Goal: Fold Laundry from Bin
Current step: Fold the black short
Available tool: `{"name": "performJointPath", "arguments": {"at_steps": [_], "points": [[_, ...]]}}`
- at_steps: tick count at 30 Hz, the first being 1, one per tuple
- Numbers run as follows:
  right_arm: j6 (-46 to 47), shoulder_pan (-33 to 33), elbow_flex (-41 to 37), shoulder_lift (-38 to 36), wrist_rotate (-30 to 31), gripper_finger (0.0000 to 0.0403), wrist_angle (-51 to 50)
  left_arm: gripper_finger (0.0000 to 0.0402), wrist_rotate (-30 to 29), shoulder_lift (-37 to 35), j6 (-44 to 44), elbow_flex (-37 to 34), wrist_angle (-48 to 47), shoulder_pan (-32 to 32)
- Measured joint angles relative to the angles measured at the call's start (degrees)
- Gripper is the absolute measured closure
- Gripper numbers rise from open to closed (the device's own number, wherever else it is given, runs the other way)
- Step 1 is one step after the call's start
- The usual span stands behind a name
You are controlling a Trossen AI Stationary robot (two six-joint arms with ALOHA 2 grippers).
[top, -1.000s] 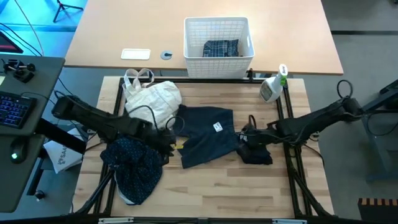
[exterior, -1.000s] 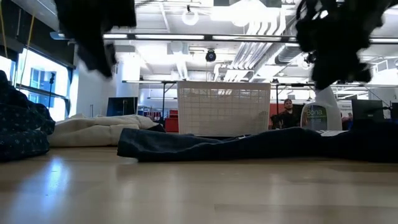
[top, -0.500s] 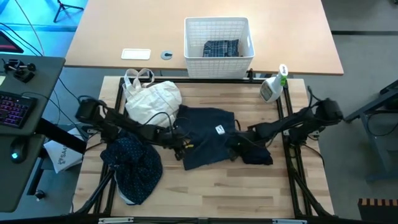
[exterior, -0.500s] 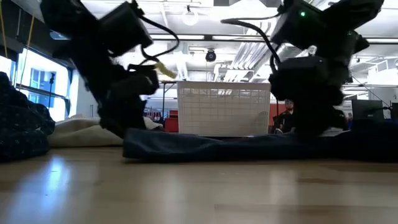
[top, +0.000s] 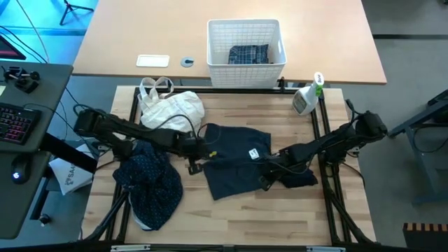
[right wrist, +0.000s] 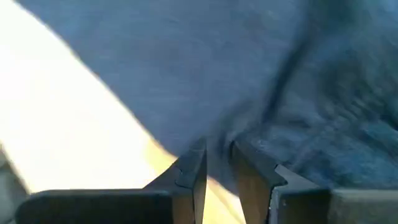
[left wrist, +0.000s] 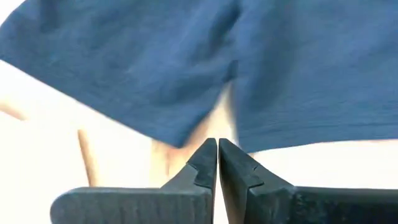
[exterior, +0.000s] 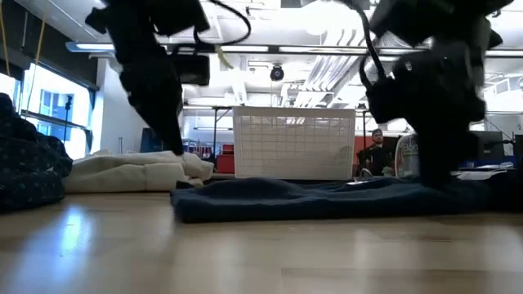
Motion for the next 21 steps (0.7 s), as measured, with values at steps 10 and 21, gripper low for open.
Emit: {"name": "performJointPath", "arguments": {"at_steps": [10, 21], "points": [[-10.1, -0.2, 6.1, -0.1, 4.4, 0.0334, 2.0, 0.0397, 16.6, 2.5, -1.9, 0.1, 8.9, -1.7], [-0.1, 3.6, -3.5, 0.0, 6.2, 0.0334, 15.5, 0.0401, 20.0, 15.8, -5.4, 0.5, 11.3, -6.2]]}}
